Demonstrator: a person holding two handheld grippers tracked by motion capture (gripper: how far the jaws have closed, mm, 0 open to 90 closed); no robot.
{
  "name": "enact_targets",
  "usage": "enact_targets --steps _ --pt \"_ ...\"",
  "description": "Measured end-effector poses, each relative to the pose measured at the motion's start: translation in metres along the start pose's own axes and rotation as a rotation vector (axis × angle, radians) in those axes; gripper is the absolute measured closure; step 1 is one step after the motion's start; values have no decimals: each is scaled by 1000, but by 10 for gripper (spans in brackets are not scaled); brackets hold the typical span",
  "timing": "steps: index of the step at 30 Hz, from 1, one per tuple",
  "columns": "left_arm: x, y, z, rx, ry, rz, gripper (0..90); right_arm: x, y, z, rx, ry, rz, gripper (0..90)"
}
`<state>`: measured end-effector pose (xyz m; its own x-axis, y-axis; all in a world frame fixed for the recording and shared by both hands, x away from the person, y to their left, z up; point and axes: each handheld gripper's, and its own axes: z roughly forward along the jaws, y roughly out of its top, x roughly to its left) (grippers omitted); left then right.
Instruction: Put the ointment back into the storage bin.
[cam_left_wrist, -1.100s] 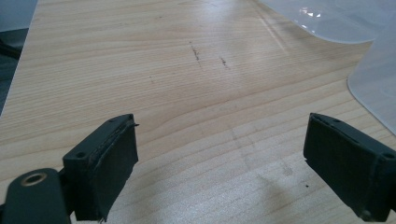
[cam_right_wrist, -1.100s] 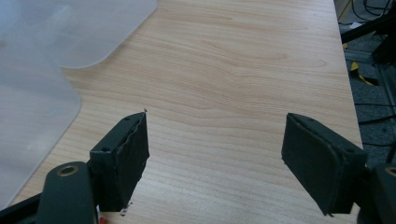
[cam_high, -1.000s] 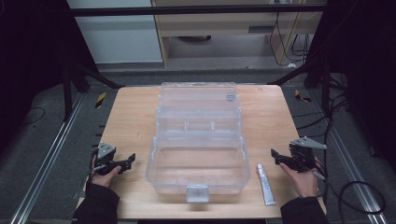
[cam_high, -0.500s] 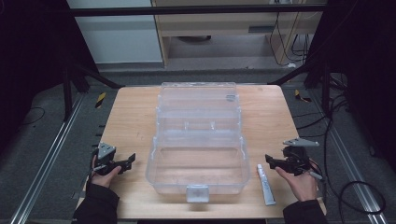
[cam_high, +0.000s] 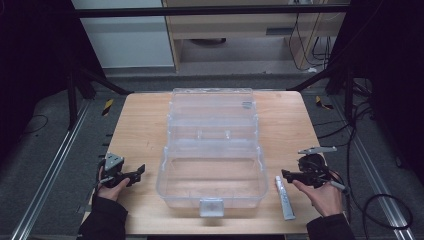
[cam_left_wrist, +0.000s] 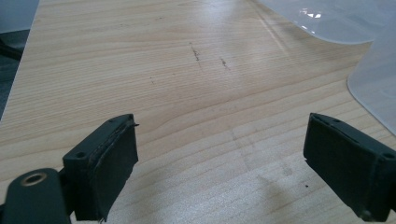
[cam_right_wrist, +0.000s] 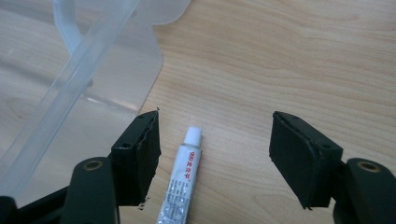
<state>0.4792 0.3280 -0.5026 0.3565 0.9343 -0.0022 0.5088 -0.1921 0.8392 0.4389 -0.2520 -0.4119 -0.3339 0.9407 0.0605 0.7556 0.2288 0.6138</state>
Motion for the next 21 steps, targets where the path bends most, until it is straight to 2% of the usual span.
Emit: enact_targets --steps 3,5,10,11,13,14,21 --pt "0 0 0 0 0 1 93 3 1 1 19 3 -3 351" --pt "0 0 0 0 0 1 93 8 3 4 63 9 -10 369" --pt "0 0 0 0 -1 2 93 14 3 8 109 15 -22 389" --pt "0 0 0 0 -2 1 93 17 3 11 137 14 -19 399" --pt "0 0 0 0 -2 1 93 18 3 13 149 13 -25 403" --pt "0 0 0 0 -2 0 93 20 3 16 176 11 -19 415" --pt "0 0 0 -2 -3 -4 93 22 1 24 231 16 -24 445"
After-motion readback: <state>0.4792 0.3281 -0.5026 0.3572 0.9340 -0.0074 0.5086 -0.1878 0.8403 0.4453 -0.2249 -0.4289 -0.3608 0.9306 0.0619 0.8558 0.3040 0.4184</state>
